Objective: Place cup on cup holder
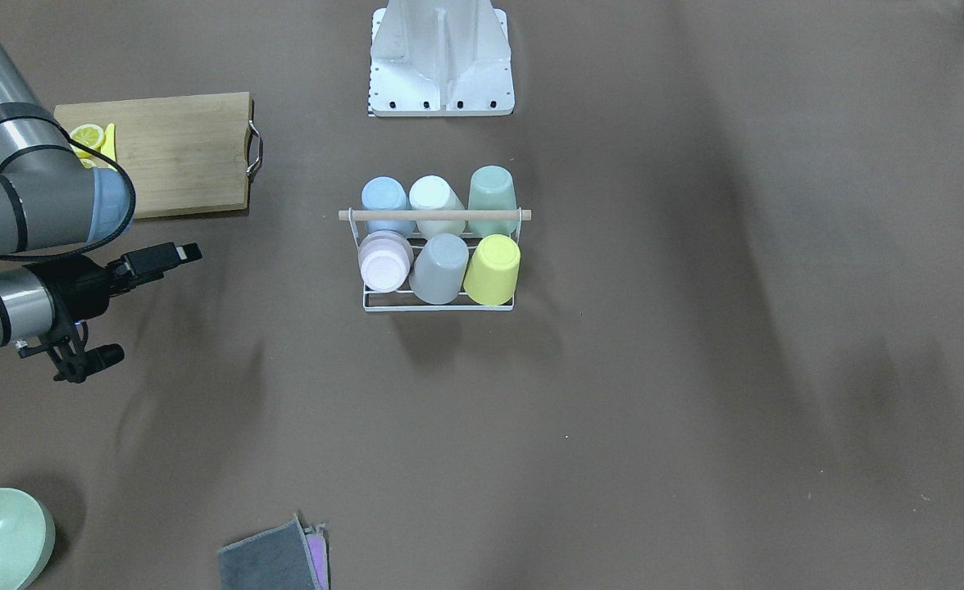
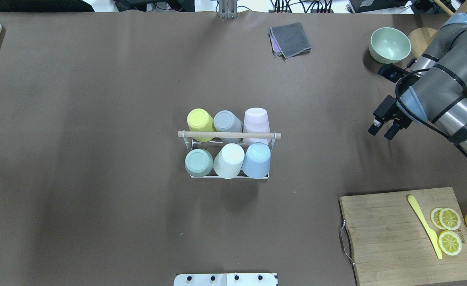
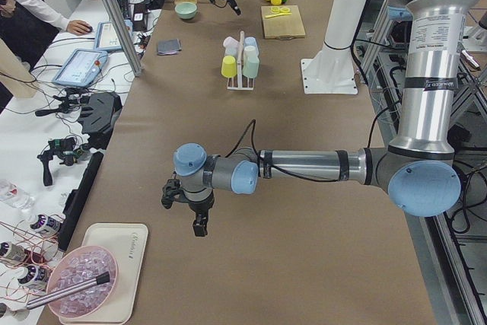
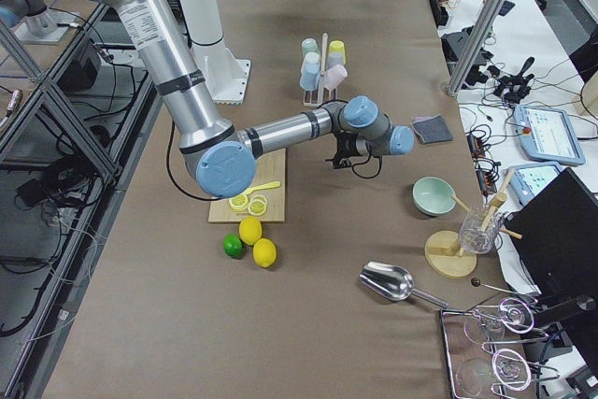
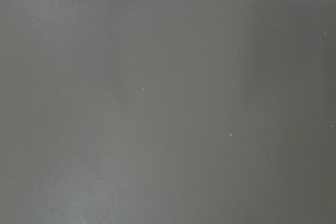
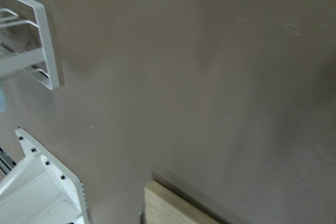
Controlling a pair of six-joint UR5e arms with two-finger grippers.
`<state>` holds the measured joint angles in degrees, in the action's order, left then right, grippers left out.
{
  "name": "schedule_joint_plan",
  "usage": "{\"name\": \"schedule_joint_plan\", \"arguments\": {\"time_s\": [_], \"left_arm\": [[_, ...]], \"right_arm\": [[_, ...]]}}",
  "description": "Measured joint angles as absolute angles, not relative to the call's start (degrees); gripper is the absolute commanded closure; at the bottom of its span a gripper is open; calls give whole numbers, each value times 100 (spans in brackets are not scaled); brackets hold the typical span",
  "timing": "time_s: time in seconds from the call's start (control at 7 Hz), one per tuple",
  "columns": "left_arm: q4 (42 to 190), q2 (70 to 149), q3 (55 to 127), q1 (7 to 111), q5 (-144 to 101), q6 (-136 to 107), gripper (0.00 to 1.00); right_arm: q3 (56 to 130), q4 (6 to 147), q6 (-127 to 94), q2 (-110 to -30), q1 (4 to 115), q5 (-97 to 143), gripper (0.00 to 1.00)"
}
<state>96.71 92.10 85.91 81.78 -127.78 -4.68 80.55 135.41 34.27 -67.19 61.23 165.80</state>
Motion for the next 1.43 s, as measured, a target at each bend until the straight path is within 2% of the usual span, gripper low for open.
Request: {"name": "schedule_joint_plan", "arguments": {"time_s": [0.29, 0.57, 0.71, 1.0, 1.43], "left_arm": [[9391, 9355, 8480, 8184, -12769, -213, 3], [9534, 9350, 8464, 8196, -12863, -240, 3], [9583, 9322, 8471, 8198, -12977, -308, 3], [9630, 9119, 8565, 8200, -13230, -388, 3], [9626, 8671, 8927, 8200, -13660, -573, 3]], "right_arm": [[8654, 12130, 3283, -7542, 6325, 16061, 1], [9380, 10653, 2835, -8390, 6432, 15647, 7], [9646, 10121, 2587, -8793, 6487, 15548, 7], [9794, 9753, 1964, -9210, 6824, 15390, 6], [9726, 9697, 813, -9366, 7495, 14744, 3]]}}
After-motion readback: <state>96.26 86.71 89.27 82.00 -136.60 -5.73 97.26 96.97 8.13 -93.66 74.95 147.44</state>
